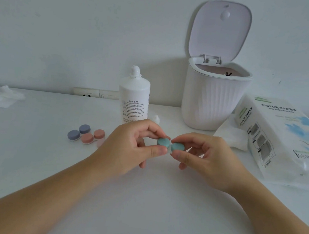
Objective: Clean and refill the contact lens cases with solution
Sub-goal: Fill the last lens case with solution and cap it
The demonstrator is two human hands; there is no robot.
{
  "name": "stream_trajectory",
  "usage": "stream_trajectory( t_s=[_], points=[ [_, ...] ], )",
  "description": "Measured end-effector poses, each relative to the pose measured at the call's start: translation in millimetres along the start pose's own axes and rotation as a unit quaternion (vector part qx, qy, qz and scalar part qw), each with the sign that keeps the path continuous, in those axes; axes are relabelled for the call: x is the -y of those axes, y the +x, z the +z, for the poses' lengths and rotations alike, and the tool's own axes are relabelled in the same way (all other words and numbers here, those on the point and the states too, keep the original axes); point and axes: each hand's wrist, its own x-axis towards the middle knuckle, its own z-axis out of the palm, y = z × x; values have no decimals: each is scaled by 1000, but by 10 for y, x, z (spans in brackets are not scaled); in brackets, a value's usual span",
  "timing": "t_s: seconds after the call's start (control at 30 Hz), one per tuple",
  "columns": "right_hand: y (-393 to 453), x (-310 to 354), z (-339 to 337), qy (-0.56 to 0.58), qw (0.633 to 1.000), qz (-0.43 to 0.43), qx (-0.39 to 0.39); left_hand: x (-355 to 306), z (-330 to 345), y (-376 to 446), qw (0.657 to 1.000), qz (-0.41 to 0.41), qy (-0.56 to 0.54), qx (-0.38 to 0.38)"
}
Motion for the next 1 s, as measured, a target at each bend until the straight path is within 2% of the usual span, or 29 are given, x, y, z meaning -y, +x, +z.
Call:
stream_trajectory(
  t_s=[0.27,0.37,0.47,0.57,0.7,0.9,1.0],
  points=[
    [-1,6,4,6,1000,-12,-14,-31,-32,-27,999,8,44,19],
    [6,4,7,4,1000,-13,-20,-25,-36,-32,997,11,72,1],
    [6,-2,6,7,1000,-13,-23,-39,-29,-27,995,53,75,-30],
    [3,-6,4,5,999,-14,-31,-69,-19,-19,996,68,59,-22],
    [8,-2,0,0,999,-13,-34,-53,-43,-17,998,55,32,-11],
    [6,12,17,-3,1000,-14,-23,-19,4,-27,995,13,63,-73],
    [14,11,22,0,1000,-11,-24,-20,8,-20,996,5,46,-71]
  ],
)
